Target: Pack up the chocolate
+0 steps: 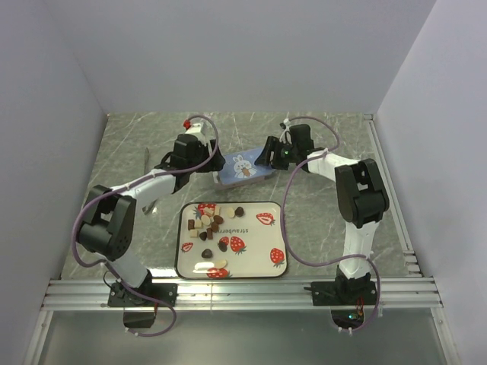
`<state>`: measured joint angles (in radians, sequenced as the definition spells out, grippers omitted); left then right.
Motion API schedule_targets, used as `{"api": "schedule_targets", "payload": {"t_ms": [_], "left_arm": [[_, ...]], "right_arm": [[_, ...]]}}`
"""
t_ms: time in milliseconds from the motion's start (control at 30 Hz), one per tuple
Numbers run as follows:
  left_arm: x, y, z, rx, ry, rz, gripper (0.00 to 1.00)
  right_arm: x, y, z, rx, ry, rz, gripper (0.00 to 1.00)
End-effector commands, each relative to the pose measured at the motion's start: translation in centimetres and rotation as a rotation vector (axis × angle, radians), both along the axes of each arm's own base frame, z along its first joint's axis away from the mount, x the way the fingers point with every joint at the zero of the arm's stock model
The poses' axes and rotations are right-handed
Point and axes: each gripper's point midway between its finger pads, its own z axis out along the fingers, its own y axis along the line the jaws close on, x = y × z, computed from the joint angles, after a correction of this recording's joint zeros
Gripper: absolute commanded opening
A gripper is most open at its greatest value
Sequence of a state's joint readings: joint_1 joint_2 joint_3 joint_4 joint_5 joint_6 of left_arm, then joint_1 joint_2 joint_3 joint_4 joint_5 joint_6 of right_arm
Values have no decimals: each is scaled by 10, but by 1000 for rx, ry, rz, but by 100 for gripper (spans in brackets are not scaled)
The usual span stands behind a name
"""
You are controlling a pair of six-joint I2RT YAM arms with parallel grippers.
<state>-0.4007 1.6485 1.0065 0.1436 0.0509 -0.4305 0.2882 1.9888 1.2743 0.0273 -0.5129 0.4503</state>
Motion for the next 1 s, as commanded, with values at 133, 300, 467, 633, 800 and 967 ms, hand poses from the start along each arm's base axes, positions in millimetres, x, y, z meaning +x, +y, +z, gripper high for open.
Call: {"api": "schedule_targets", "payload": {"t_ms": [133, 300, 467, 633, 800, 967], "left_arm": [[-4, 3, -23, 15, 37, -1, 77], [-4, 1, -36, 2, 66, -18, 78], [-2, -1, -43, -15, 72, -26, 78], [-2, -5, -45, -42, 74, -50, 78], [-3, -6, -45, -51, 75, -56, 78], [-4, -6, -47, -52, 79, -56, 78]], "right_arm": [[12, 10, 15, -1, -55, 17, 69], [12, 14, 16, -2, -56, 23, 69], [15, 17, 16, -3, -57, 27, 69], [14, 23, 17, -5, -60, 37, 69], [14, 25, 17, -6, -63, 41, 69], [11, 29, 13, -13, -47, 51, 69]]}}
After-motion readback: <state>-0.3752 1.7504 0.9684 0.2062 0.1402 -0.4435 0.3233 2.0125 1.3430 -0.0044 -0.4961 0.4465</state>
